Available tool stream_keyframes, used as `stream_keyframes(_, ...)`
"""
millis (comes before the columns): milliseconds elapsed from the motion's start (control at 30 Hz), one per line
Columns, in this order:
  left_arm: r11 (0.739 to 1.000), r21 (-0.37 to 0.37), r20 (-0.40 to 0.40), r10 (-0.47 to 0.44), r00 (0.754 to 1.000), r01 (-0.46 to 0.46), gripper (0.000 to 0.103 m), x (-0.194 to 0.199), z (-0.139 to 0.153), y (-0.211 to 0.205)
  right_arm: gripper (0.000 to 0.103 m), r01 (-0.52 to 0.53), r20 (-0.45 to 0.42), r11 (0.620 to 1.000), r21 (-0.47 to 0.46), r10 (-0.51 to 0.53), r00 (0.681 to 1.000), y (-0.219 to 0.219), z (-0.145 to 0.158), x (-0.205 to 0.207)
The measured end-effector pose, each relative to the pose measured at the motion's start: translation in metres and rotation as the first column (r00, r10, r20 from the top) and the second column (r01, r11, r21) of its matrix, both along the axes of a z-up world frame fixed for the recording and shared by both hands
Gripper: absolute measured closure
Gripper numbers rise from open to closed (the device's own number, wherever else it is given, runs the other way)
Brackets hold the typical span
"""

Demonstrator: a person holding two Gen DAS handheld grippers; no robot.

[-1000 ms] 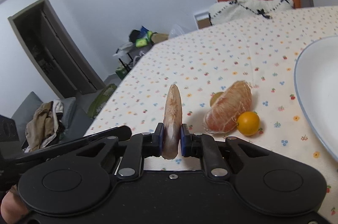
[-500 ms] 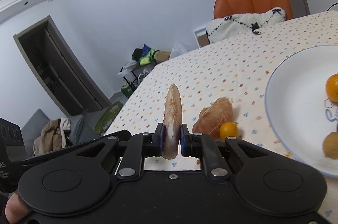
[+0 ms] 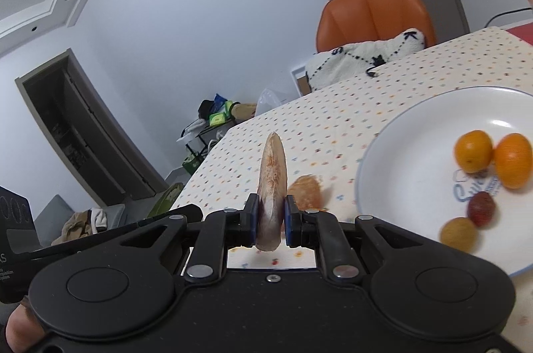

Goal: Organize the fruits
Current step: 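Carry the tangerine and pomelo segment over the white plate and open both grippers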

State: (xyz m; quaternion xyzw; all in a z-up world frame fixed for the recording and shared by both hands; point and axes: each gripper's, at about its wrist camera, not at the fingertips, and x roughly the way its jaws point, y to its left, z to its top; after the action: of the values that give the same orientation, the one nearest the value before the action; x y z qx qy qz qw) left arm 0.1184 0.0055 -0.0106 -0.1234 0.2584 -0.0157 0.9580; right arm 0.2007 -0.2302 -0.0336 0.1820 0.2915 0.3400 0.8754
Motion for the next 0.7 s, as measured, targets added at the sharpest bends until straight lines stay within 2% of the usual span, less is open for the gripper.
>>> stream_keyframes(700,0.994,-0.001,0.000,-0.112,0.994,0.112,0.081,0.044,-0.001,-0.060,0.089,0.146,-0.002,0.989,-0.010,-0.146,0.989,-0.074,-0.004,0.009)
